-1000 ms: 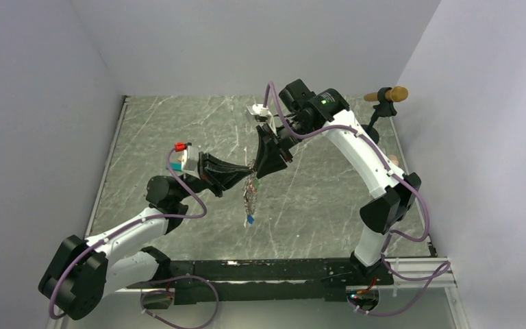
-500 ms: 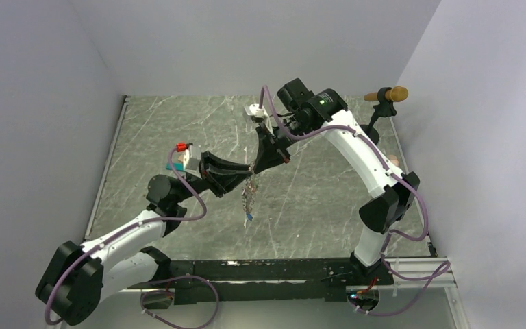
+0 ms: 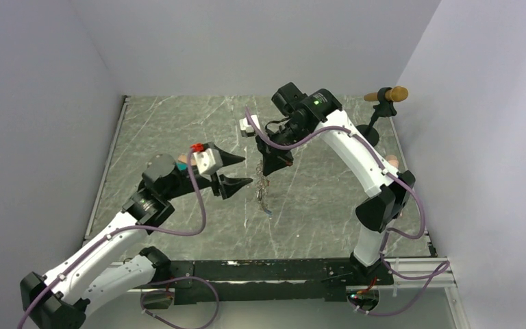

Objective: Put the keys on the keyring

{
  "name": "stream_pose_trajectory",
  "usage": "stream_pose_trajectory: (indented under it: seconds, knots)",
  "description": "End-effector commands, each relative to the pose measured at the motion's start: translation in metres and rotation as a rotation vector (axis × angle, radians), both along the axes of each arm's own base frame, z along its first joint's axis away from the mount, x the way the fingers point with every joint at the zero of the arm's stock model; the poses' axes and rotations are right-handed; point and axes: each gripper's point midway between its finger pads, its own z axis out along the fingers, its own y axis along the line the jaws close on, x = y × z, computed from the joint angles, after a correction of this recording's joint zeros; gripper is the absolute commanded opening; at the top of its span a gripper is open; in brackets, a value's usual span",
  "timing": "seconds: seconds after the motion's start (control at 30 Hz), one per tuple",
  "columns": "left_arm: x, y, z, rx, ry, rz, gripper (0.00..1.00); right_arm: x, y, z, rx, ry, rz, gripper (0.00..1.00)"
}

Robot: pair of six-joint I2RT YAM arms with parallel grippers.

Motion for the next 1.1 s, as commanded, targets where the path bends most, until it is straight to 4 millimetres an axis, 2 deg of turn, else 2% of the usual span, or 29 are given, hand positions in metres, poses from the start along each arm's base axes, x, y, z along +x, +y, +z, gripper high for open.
stream_pose_trajectory:
  seconds: [0.0,0.3,0.87,1.07]
  knots:
    - [0.006,-0.008,-0.032,0.215,-0.013,0.035,0.63,0.003,-0.002,0.007,-0.015,-0.051,0.001,0.0]
    - [0.015,-0.031,-0.03,0.242,-0.026,0.036,0.42,0.001,0.0,0.005,-0.012,-0.03,0.007,0.0]
    - [0.018,-0.047,-0.031,0.23,-0.026,0.028,0.24,-0.005,0.001,0.003,0.003,-0.004,0.022,0.0]
    - [0.022,-0.047,-0.031,0.23,-0.014,0.051,0.0,-0.007,0.0,0.004,0.008,-0.001,0.026,0.0]
